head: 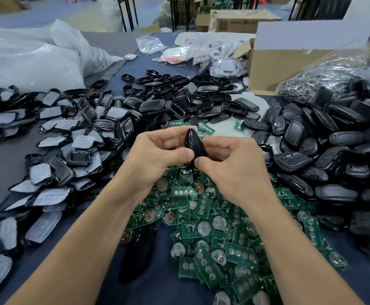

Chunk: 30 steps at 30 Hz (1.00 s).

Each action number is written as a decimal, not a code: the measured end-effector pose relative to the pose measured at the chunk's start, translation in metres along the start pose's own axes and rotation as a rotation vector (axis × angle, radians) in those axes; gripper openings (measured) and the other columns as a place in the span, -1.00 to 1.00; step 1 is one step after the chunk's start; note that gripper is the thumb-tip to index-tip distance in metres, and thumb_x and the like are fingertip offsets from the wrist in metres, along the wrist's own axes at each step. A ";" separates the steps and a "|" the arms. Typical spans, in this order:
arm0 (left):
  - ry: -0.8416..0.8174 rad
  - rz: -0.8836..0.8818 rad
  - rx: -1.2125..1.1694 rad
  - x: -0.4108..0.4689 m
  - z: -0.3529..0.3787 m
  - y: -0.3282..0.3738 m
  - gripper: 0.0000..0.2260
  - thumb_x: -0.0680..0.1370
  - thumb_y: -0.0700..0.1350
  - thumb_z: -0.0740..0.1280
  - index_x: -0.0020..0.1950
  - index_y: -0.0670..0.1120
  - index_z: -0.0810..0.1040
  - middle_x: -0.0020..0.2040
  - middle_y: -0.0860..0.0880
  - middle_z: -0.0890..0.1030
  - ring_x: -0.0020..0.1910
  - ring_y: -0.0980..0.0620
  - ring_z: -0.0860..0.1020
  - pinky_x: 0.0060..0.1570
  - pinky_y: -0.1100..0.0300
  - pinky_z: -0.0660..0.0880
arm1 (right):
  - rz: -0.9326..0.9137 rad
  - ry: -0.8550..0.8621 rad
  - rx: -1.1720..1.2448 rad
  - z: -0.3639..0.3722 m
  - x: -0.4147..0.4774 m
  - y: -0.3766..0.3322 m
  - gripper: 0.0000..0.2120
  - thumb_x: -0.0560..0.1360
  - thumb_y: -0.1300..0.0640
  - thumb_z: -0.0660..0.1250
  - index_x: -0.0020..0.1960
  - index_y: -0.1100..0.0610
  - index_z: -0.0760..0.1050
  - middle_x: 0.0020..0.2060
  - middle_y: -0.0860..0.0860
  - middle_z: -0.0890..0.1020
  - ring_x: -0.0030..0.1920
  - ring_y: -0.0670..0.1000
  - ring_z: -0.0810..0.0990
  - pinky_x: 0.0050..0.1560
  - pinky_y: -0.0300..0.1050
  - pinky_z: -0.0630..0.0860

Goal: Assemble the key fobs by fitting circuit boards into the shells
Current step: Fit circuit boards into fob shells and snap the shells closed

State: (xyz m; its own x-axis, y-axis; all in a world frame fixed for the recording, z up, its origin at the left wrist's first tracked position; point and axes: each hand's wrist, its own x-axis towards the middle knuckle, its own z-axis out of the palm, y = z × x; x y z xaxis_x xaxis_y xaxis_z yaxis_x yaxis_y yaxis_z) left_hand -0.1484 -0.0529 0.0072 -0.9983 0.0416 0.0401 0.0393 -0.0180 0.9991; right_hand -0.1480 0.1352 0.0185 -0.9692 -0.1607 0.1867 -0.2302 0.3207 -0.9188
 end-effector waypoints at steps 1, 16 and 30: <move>0.001 0.002 0.010 0.000 0.001 0.000 -0.59 0.40 -0.21 0.57 0.21 0.07 0.74 0.11 -0.08 0.76 0.04 -0.06 0.73 0.15 -0.55 0.47 | 0.004 -0.013 0.006 -0.001 0.000 0.001 -0.69 0.40 0.25 0.57 0.02 -0.12 0.74 -0.20 -0.33 0.72 -0.11 -0.36 0.68 -0.12 -0.52 0.52; 0.103 0.061 -0.005 -0.003 0.009 0.004 -0.54 0.27 -0.29 0.61 0.15 -0.11 0.70 -0.05 -0.08 0.78 -0.09 0.02 0.76 -0.07 0.25 0.64 | 0.121 -0.071 0.084 -0.001 0.006 0.008 -0.71 0.33 0.19 0.66 -0.04 -0.11 0.75 -0.18 -0.23 0.76 -0.09 -0.23 0.73 0.07 -0.13 0.66; 0.076 0.069 -0.061 -0.004 0.012 0.005 -0.62 0.22 -0.25 0.63 -0.01 0.04 0.79 -0.03 -0.12 0.78 -0.11 0.01 0.74 -0.09 0.23 0.64 | 0.034 -0.053 -0.001 0.004 0.004 0.010 -0.67 0.39 0.24 0.60 0.01 -0.13 0.68 -0.33 -0.46 0.61 -0.12 -0.46 0.62 -0.13 -0.58 0.46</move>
State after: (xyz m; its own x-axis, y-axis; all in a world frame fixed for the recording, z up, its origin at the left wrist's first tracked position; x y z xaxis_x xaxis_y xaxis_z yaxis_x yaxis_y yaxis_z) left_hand -0.1440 -0.0414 0.0119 -0.9937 -0.0380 0.1055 0.1082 -0.0795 0.9909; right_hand -0.1535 0.1340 0.0090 -0.9703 -0.1994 0.1370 -0.1978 0.3280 -0.9237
